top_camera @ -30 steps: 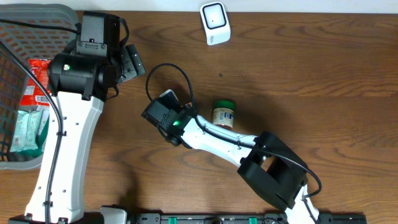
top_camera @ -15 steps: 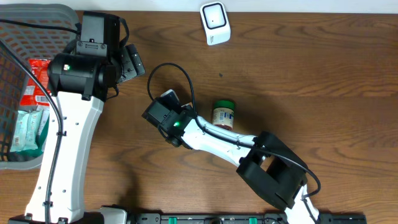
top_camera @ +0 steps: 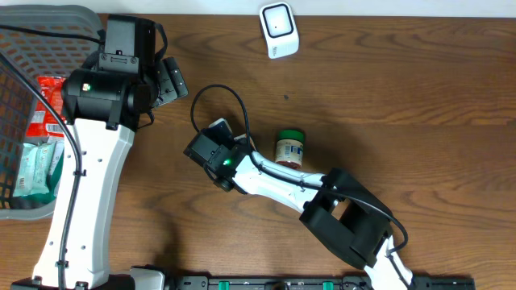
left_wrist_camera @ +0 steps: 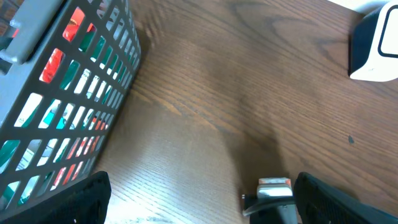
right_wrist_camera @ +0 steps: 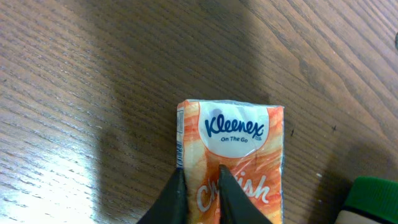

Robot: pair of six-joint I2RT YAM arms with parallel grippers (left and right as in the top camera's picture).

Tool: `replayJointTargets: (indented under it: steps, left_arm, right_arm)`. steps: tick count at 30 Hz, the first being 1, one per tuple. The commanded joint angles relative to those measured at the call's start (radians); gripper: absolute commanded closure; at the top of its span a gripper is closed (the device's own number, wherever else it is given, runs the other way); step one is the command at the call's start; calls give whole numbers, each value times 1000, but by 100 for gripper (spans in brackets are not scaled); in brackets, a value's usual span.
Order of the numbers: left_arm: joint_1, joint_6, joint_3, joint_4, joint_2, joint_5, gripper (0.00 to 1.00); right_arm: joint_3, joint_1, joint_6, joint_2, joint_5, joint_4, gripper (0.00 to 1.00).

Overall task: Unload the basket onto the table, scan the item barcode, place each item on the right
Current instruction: 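Move the right gripper over the Kleenex pack and grasp it, then lift the Kleenex pack with the right gripper and set it right of the jar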

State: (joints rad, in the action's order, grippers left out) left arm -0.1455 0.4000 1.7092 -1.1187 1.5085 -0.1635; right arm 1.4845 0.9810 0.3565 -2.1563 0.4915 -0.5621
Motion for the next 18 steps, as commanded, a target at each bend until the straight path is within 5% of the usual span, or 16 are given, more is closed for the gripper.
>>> replayJointTargets:
  steps: [1,8,18]
  left_arm:
    - [3,5,11,-2,1,-3,6]
    - [3,5,11,-2,1,-3,6]
    - [3,5,11,-2,1,-3,6]
  right_arm:
    - [-9,-8,9,-20,8,-10,99]
    - [3,-26,2,74,-71,-14,99]
    - [4,-232,-18,425,-514,-88,99]
